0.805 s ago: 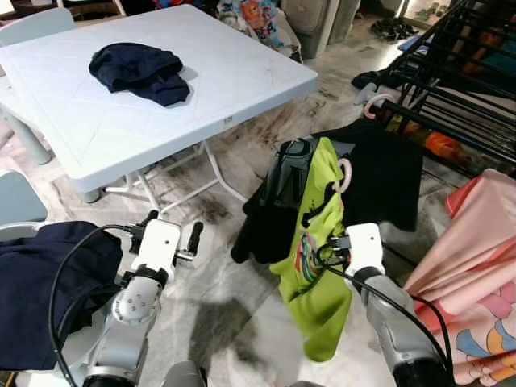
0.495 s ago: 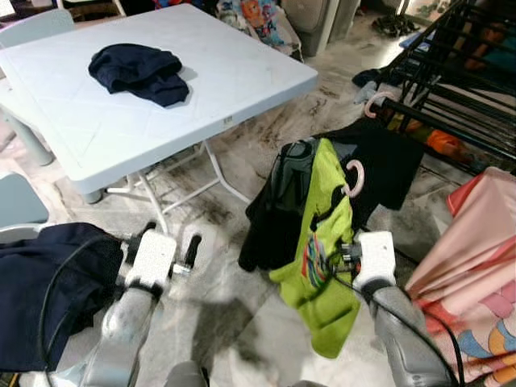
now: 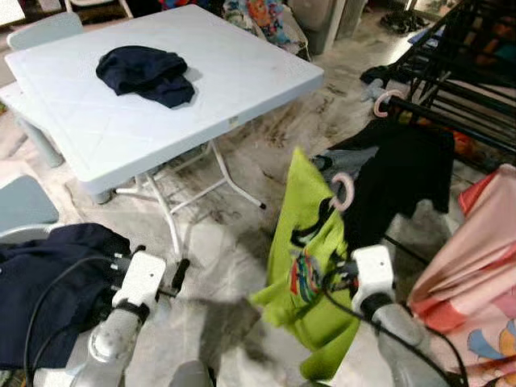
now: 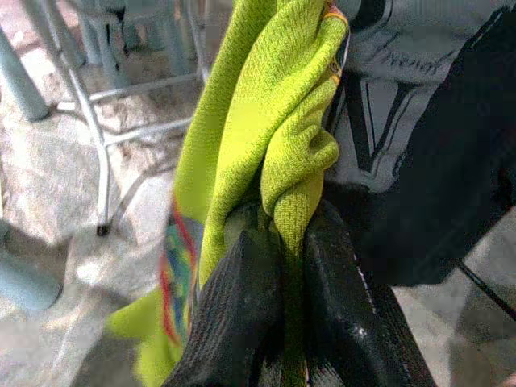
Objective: Hang hanger
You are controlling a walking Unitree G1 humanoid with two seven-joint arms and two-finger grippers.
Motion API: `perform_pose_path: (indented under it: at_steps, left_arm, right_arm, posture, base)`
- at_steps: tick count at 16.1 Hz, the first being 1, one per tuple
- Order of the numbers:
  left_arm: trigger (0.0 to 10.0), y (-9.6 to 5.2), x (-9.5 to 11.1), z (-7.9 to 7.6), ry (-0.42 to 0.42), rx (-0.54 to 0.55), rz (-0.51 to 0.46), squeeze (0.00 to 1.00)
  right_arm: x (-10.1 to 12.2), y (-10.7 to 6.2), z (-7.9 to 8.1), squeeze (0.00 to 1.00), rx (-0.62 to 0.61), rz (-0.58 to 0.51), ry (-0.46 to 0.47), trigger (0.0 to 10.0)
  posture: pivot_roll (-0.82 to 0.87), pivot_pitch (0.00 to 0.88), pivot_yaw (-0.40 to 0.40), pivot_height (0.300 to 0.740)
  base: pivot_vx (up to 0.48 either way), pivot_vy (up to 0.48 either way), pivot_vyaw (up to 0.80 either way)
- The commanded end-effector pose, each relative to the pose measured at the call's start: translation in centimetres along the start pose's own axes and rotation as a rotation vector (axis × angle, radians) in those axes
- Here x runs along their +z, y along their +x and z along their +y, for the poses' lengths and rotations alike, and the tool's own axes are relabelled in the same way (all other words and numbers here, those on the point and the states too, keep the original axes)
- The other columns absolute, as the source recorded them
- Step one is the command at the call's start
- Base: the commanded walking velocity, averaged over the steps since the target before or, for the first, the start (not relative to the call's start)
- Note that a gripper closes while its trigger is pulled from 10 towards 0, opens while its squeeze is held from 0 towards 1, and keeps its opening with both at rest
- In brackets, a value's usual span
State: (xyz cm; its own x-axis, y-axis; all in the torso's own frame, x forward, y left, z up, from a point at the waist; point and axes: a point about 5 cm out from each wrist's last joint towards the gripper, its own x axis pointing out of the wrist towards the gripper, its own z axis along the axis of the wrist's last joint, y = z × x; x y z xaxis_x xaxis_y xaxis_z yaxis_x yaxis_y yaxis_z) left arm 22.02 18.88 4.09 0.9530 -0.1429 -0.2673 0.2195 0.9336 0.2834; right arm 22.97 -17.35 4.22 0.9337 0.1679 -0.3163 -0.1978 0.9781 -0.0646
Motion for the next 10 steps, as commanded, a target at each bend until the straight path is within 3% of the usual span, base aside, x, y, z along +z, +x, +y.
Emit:
perform_pose_path:
  at_steps: [1,2,4,6,7,10]
  left_arm:
    - [10.0,1.1,0.9,0.2,0.019,-0.017,-0.027,0.00]
    - [10.0,2.0,0.7,-0.5,0.055,-0.043,-0.064,0.00]
    - [10.0,2.7,1.5,0.1,-0.039,0.023,-0.051,0.00]
    - [10.0,3.7,2.2,-0.3,0.064,-0.025,-0.103,0.00]
    - [10.0,4.3,2.2,0.1,0.047,0.014,-0.096,0.00]
    - [10.0,4.9,3.3,0.3,0.027,0.046,-0.142,0.00]
  right_arm:
    - [1.6,1.2,-0.8,0.00,-0.041,-0.052,0.009,10.0]
    - [1.0,1.9,-0.4,0.00,-0.036,-0.080,-0.019,10.0]
    - [1.8,2.2,-1.3,0.00,-0.110,-0.072,0.093,10.0]
    - [2.0,3.3,-1.0,0.00,-0.045,-0.086,-0.018,10.0]
    - [1.8,3.9,-1.6,0.00,-0.079,-0.066,0.028,10.0]
    - [2.9,4.3,-1.3,0.00,-0.047,-0.115,0.011,10.0]
  posture:
    - [-0.01,0.003,0.033,0.740]
    - [-0.01,0.000,0.015,0.740]
    - [0.00,0.000,0.010,0.740]
    - [0.01,0.000,-0.006,0.740]
    - [0.02,0.000,-0.009,0.740]
    - [0.03,0.000,-0.025,0.740]
  base:
    - [0.000,0.000,0.00]
    - [0.000,0.000,0.00]
    - [0.000,0.000,0.00]
    - [0.000,0.000,0.00]
    - [0.000,0.000,0.00]
    - [0.000,0.000,0.00]
